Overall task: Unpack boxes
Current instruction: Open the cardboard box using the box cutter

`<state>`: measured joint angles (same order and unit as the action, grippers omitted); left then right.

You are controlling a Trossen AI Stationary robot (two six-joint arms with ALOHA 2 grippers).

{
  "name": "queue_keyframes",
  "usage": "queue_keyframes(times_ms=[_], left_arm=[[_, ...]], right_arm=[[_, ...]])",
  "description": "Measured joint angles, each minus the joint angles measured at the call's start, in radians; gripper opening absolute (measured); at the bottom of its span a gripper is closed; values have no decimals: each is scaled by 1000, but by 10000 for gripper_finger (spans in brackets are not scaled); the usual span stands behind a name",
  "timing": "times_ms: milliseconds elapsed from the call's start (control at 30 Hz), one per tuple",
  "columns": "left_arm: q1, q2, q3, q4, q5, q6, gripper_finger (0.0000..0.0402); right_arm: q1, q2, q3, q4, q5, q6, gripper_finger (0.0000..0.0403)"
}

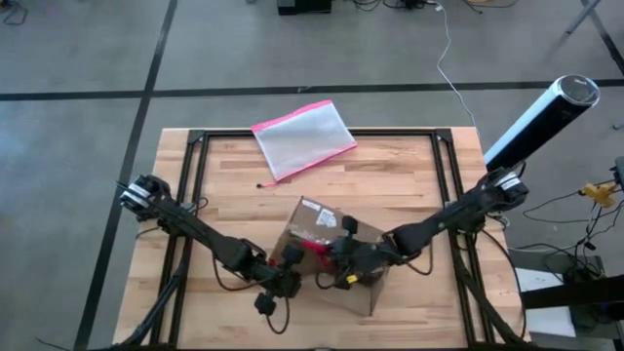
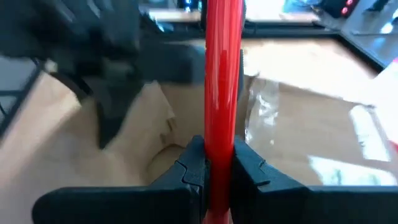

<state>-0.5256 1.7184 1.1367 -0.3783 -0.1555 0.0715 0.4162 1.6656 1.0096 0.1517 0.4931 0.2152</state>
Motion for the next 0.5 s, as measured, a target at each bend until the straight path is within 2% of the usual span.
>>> queue_keyframes(times_ms=[167, 500], left_arm=[[-6, 0, 7, 2, -3, 0, 0], [-14, 0, 8, 15, 16, 6, 0]], right_arm=[[-30, 93, 0, 94, -21, -22, 19], [-87, 208, 0, 405, 0, -139, 19]])
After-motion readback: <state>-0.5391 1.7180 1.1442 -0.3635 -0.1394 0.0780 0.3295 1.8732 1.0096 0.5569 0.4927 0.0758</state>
